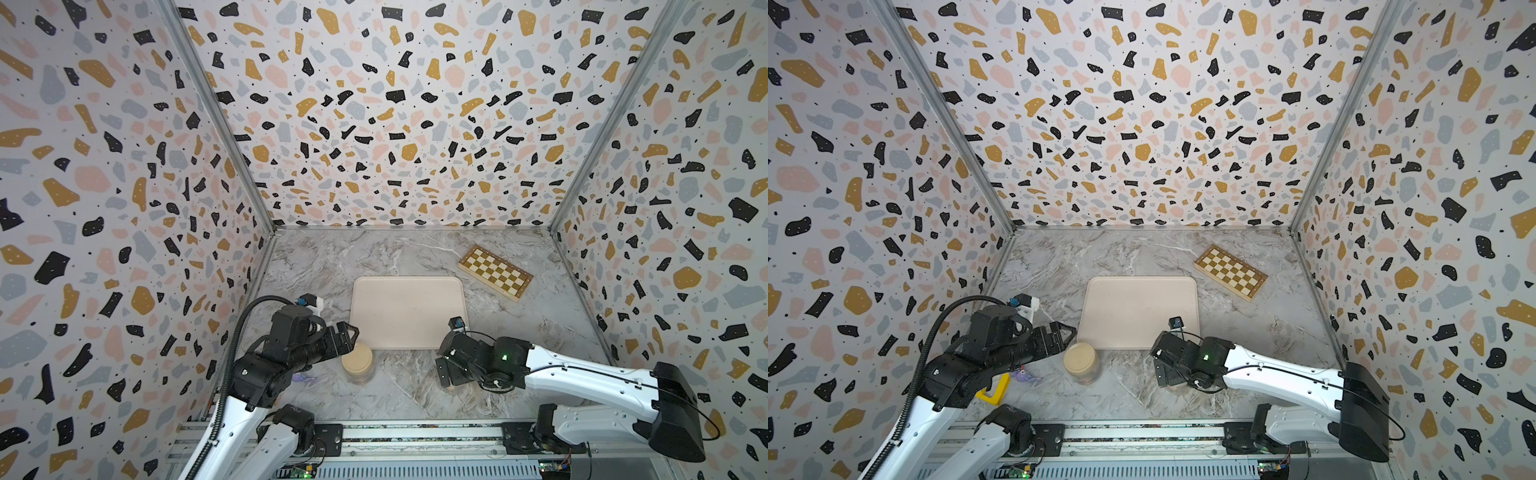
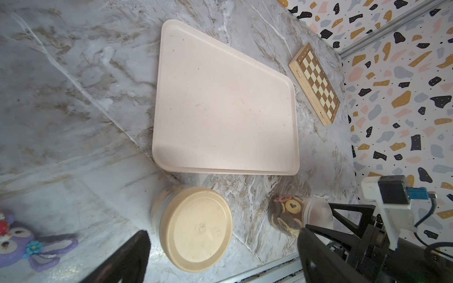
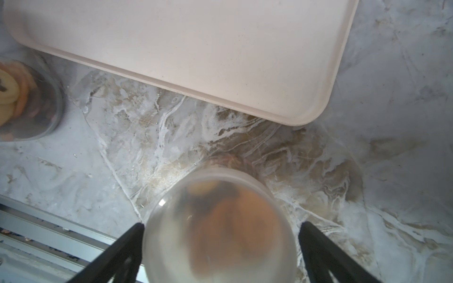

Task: Pour the cookies out of the jar
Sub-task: Pick up the jar from the center of the board.

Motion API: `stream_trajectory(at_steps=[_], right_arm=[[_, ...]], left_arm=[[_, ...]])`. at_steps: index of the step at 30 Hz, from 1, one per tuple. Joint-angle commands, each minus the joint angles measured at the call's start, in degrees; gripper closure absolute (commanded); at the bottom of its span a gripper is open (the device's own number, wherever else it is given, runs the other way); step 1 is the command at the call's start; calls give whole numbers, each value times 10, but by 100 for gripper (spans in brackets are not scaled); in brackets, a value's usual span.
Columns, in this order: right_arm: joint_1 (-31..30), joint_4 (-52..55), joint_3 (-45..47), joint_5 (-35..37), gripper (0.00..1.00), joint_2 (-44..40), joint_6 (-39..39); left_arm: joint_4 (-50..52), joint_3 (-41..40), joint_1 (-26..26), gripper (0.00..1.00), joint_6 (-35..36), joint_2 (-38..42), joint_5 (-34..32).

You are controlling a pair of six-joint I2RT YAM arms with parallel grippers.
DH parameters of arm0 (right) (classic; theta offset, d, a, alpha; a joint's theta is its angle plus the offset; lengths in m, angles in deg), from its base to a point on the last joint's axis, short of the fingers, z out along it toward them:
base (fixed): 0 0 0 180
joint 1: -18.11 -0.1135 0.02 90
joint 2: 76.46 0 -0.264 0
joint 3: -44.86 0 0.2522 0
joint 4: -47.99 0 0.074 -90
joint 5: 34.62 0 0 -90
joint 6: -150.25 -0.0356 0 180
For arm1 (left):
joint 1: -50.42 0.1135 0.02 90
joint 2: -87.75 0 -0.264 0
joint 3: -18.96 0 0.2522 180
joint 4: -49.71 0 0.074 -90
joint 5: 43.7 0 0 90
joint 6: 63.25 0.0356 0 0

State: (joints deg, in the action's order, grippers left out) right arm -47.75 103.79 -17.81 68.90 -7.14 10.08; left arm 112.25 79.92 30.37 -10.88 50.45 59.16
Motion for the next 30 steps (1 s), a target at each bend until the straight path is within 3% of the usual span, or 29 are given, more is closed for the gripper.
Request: stream_trajectory(at_steps=[1, 12, 30], right_arm=[[-2, 6, 10, 0, 1, 5, -5], [-2, -4, 31, 12, 0, 30, -12], [-2, -6, 47, 14, 12, 13, -25]], left_arm=[[-18, -10, -3, 6, -10, 4, 9], [-23, -21, -3, 6, -10, 8, 8], [-12, -26, -2, 4, -1, 11, -6]])
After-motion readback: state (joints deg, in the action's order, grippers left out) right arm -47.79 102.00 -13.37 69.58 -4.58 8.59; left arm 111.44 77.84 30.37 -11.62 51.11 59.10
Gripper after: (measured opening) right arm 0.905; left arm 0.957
